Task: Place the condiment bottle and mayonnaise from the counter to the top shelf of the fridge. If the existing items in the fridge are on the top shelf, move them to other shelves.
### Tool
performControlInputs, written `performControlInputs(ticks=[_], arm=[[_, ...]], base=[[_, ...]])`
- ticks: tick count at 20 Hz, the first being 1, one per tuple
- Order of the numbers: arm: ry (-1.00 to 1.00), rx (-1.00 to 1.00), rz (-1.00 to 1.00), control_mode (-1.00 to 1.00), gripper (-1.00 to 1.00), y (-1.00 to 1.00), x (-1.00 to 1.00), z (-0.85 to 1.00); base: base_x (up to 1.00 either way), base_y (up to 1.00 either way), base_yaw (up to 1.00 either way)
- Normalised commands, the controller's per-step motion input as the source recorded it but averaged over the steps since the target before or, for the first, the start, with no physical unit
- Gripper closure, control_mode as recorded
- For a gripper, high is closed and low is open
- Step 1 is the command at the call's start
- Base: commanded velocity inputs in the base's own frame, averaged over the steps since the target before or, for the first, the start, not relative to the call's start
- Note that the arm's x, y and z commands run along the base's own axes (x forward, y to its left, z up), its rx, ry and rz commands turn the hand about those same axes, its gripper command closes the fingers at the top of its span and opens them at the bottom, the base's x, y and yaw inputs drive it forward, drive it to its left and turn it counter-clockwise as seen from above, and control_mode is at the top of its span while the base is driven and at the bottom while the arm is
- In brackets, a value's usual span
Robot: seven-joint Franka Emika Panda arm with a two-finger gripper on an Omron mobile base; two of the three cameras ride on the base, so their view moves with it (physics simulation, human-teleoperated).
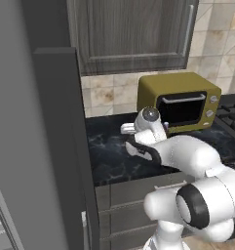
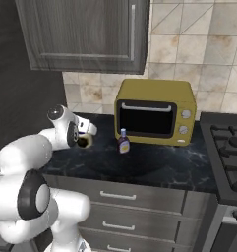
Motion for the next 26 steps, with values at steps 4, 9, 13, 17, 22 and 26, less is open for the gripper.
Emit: performControlInputs(ticks=[4, 9, 13, 17, 22, 26], arm=[[0.02, 0.03, -0.06, -1.00, 1.00, 0.00, -1.00, 1.00], [0.05, 0.04, -0.07, -1.00, 1.00, 0.00, -1.00, 1.00], [0.06, 0.04, -0.08, -1.00, 1.00, 0.00, -1.00, 1.00], [0.07, 0.05, -0.05, -1.00, 1.00, 0.00, -1.00, 0.91], [0.11, 0.04, -0.01, -1.00, 1.00, 0.00, -1.00, 0.73], [0.12, 0.02, 0.00, -1.00, 1.00, 0.00, -0.90, 0.53]], base=[[0.00, 0.00, 0.00], [0.00, 0.00, 0.00], [0.00, 0.00, 0.00], [0.00, 0.00, 0.00], [0.00, 0.00, 0.00], [0.00, 0.00, 0.00]])
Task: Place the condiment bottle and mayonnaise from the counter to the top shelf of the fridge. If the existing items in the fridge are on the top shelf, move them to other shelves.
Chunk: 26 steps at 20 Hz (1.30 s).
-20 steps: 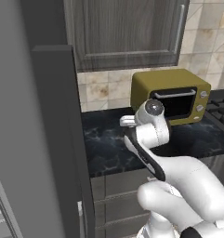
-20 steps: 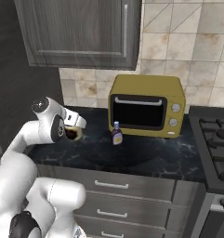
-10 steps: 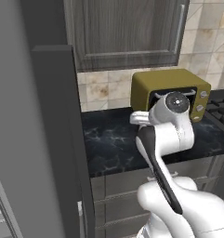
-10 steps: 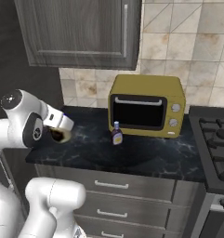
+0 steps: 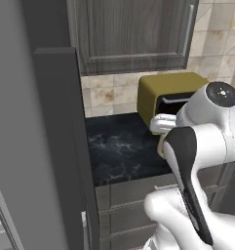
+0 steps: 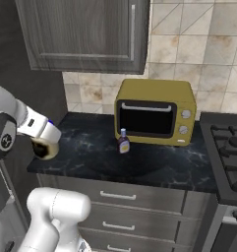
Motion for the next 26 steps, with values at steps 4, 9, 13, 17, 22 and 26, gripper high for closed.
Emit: performControlInputs(ticks=[4, 9, 13, 17, 22, 26], arm=[[0.08, 0.01, 0.00, -1.00, 1.00, 0.00, -0.75, 0.21], [0.00, 0.00, 0.00, 1.00, 1.00, 0.00, -0.54, 0.00], [0.00, 0.00, 0.00, 1.00, 1.00, 0.00, 0.00, 0.00], [0.00, 0.00, 0.00, 1.00, 1.00, 0.00, 0.00, 0.00], [0.00, 0.00, 0.00, 1.00, 1.00, 0.00, 0.00, 0.00], [0.00, 0.00, 0.00, 1.00, 1.00, 0.00, 0.00, 0.00]], base=[[0.00, 0.00, 0.00], [-0.40, 0.00, 0.00], [-1.00, 0.02, 0.05], [-1.00, 0.24, 0.15], [-1.00, 0.77, 0.30], [-0.74, 1.00, 0.38]])
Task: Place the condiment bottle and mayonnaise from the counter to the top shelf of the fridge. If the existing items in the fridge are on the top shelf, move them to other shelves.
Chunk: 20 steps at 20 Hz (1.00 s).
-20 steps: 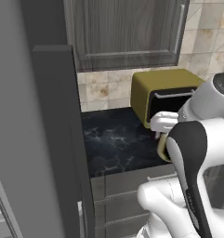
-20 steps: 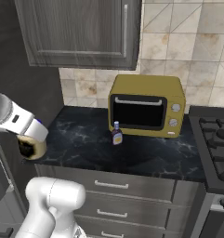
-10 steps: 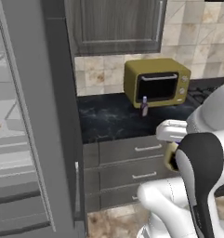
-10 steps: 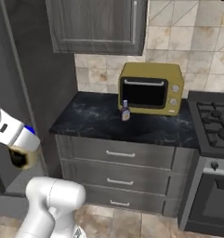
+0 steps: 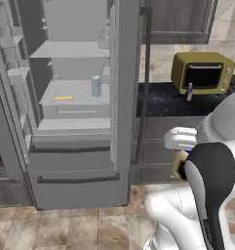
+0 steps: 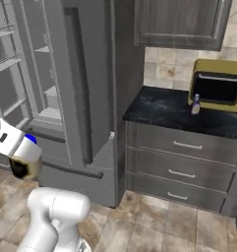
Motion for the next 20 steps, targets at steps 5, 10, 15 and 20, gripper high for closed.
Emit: performControlInputs(ticks=[5, 10, 15, 20], arm=[[0.00, 0.00, 0.00, 1.00, 1.00, 0.00, 0.00, 0.00], [0.00, 0.00, 0.00, 1.00, 1.00, 0.00, 0.00, 0.00], [0.00, 0.00, 0.00, 1.00, 1.00, 0.00, 0.00, 0.00], [0.00, 0.00, 0.00, 1.00, 1.00, 0.00, 0.00, 0.00]], base=[[-0.14, 1.00, 0.34], [0.63, 0.94, 0.04], [0.96, 0.36, -0.11], [0.48, -0.14, -0.17]])
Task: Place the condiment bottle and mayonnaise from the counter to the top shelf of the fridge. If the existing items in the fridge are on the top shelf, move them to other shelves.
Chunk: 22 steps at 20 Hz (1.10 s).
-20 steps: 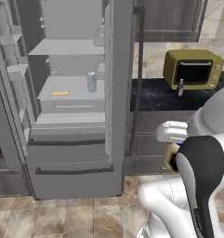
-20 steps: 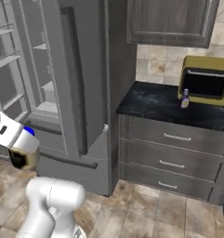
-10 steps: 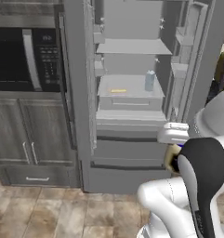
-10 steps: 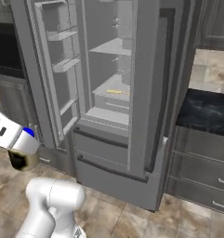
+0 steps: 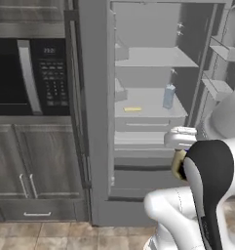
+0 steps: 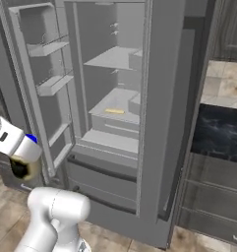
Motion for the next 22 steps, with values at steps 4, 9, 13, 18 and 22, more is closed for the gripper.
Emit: performControlInputs(ticks=[4, 9, 13, 18, 22], arm=[[0.00, 0.00, 0.00, 1.00, 1.00, 0.00, 0.00, 0.00], [0.00, 0.00, 0.00, 1.00, 1.00, 0.00, 0.00, 0.00], [0.00, 0.00, 0.00, 1.00, 1.00, 0.00, 0.00, 0.00], [0.00, 0.00, 0.00, 1.00, 1.00, 0.00, 0.00, 0.00], [0.00, 0.00, 0.00, 1.00, 1.00, 0.00, 0.00, 0.00]], base=[[0.39, -0.21, -0.15], [0.77, 0.00, -0.10], [0.77, 0.00, -0.07], [0.73, 0.00, -0.07], [0.56, 0.00, -0.07]])
